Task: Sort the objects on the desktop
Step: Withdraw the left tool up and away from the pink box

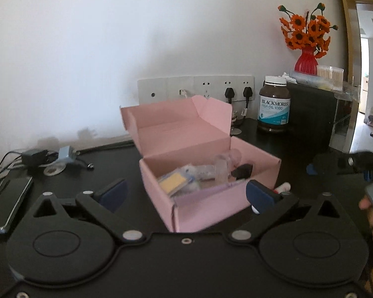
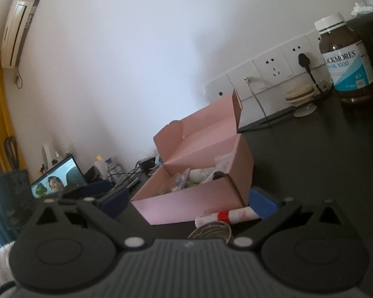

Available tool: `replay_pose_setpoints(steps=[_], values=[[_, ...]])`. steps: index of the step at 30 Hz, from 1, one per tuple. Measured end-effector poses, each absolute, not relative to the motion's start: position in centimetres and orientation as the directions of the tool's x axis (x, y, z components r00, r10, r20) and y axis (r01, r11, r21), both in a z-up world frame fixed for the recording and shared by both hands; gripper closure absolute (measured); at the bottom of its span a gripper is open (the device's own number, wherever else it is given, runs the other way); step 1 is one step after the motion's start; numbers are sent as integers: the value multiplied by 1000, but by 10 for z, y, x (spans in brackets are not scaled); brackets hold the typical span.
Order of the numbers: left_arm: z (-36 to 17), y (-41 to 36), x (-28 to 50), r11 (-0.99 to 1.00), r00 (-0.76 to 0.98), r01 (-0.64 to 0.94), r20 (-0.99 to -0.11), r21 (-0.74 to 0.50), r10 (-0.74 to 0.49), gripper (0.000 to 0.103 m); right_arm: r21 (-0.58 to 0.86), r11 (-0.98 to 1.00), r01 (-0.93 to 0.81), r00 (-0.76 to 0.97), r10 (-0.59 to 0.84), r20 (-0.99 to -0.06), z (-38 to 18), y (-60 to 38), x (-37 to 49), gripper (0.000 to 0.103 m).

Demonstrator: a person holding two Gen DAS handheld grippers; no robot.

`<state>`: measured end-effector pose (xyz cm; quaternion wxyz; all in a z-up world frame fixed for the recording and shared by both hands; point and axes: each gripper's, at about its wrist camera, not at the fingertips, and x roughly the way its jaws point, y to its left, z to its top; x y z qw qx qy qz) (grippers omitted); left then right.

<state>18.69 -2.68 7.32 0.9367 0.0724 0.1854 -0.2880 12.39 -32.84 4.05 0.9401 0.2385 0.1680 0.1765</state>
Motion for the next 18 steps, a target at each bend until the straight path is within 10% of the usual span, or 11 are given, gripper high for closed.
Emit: replay_pose_setpoints(steps=[18], values=[[56,8,183,838,783,544,-334,-39,-524,0,496,840,-220,889,382,-252,41,-326,126,1]])
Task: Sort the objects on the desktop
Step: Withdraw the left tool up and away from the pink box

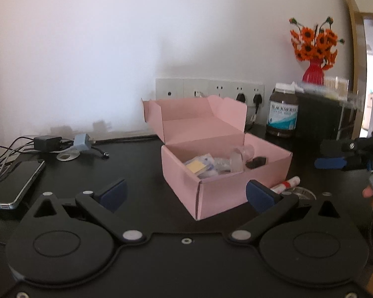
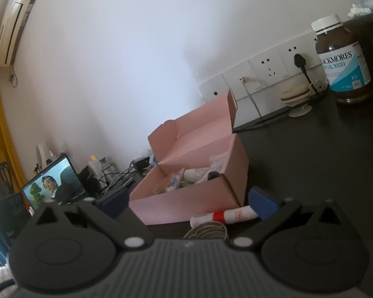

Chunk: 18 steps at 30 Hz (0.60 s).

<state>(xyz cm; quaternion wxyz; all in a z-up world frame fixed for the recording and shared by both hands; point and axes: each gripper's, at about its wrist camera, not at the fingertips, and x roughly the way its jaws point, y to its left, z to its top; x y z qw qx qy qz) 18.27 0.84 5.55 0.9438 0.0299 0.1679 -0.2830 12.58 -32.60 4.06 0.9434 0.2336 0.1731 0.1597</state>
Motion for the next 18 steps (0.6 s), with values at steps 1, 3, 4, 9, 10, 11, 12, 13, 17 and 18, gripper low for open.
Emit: replay_pose_setpoints(steps=[1,3,4,9,10,11,12,13,17,18], values=[[55,9,182,837,783,546,-331,-40,-527,0,496,841,-215,890,378,-256,41,-326,126,1],[55,9,181,833,781,551,-327,-42,-533,0,498,843,-204,890,371,-264,40,-326,127,1],[55,9,180,833,782,551,-323,-42,-533,0,498,844,-199,890,368,-268,40,-326,127,1],[56,9,175,825,781,564,-305,-28,-545,0,489,856,-171,893,344,-291,40,-325,129,1],[56,8,175,822,780,568,-305,-22,-547,0,484,859,-167,893,340,-294,40,-324,129,1],[56,7,174,820,779,572,-303,-17,-549,0,479,862,-164,894,335,-297,40,-323,129,1],[56,7,173,820,780,573,-301,-12,-549,0,474,866,-161,894,331,-301,40,-323,129,1],[56,6,172,818,779,575,-298,-8,-551,0,469,869,-158,894,327,-306,41,-322,129,1],[56,5,170,814,778,581,-294,2,-554,0,446,885,-134,887,307,-344,41,-319,133,1],[56,5,169,813,778,582,-294,4,-555,0,438,890,-128,883,303,-357,41,-318,134,1]])
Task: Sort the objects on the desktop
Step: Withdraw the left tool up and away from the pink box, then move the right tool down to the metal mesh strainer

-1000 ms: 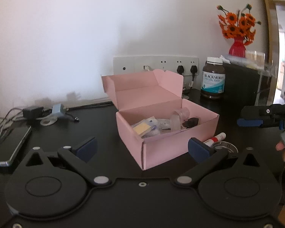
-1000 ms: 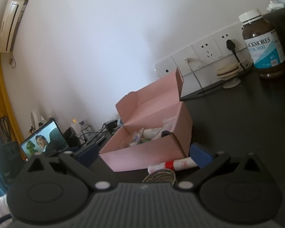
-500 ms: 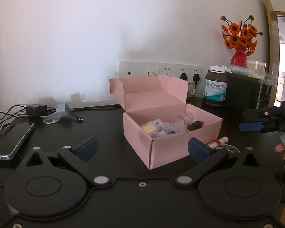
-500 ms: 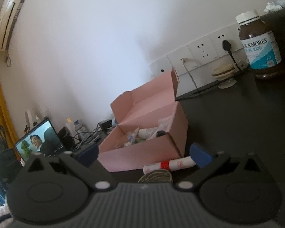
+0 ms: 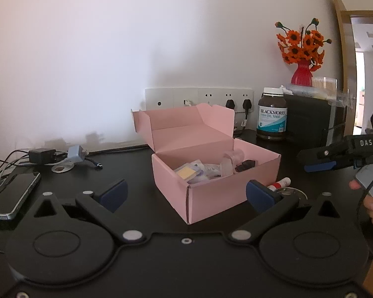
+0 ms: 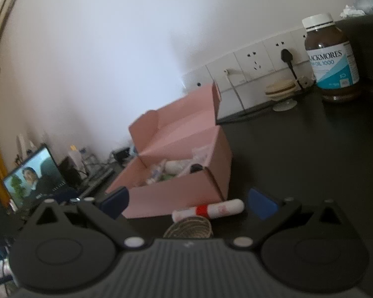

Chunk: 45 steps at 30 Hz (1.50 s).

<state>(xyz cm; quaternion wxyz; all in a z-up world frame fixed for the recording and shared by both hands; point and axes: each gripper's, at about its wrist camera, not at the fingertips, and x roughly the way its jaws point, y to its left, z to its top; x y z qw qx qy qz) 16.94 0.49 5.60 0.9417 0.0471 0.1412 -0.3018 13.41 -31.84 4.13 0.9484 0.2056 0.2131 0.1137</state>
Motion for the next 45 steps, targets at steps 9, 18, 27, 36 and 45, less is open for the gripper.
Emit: replay_pose_setpoints(steps=[9,18,27,36,45], values=[[56,5,171,815,776,580,-299,-6,-555,0,335,932,-142,833,295,-468,48,-311,129,1],[55,6,169,813,776,582,-296,-2,-556,0,165,973,-160,792,226,-567,50,-300,107,1],[56,6,169,814,777,581,-295,-2,-556,0,114,981,-160,763,196,-617,42,-287,118,1],[56,9,170,807,770,590,-283,-22,-571,0,79,984,-162,763,176,-621,41,-263,139,1],[56,8,166,794,763,607,-267,-16,-589,0,21,987,-159,764,137,-630,40,-245,152,2]])
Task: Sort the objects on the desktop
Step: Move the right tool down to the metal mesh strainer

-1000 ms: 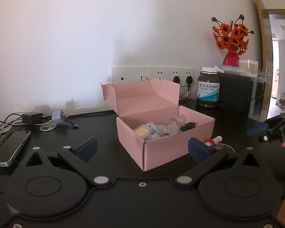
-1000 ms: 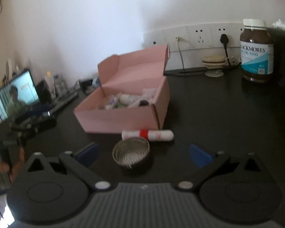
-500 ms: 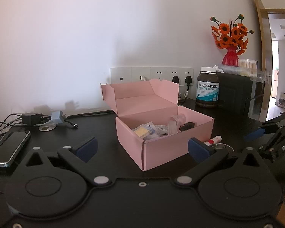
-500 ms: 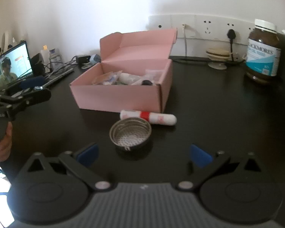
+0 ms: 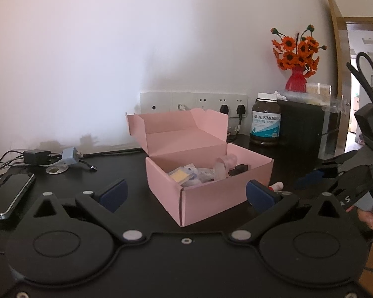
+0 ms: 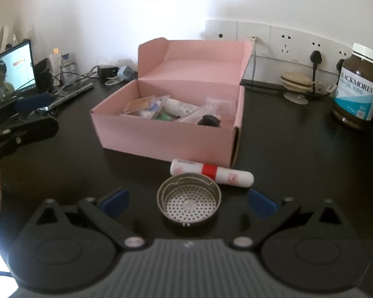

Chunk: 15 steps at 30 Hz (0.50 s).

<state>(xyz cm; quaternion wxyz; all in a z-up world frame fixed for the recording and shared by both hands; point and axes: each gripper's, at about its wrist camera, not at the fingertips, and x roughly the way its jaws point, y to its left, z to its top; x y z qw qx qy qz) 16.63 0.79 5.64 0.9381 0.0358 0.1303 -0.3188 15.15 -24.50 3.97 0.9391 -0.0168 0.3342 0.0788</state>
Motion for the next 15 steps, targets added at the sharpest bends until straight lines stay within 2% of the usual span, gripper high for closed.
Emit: replay_pose_setpoints(steps=[6,10,12,15], values=[[56,9,168,805,772,593,-265,-24,-577,0,15,988,-152,764,127,-632,39,-243,155,7],[56,11,169,808,774,588,-265,-36,-575,0,12,989,-148,762,122,-636,37,-242,157,17],[56,11,170,807,772,589,-268,-38,-576,0,12,990,-143,759,118,-640,36,-242,158,18],[56,10,170,808,772,589,-272,-34,-574,0,11,991,-133,758,108,-643,34,-243,160,28]])
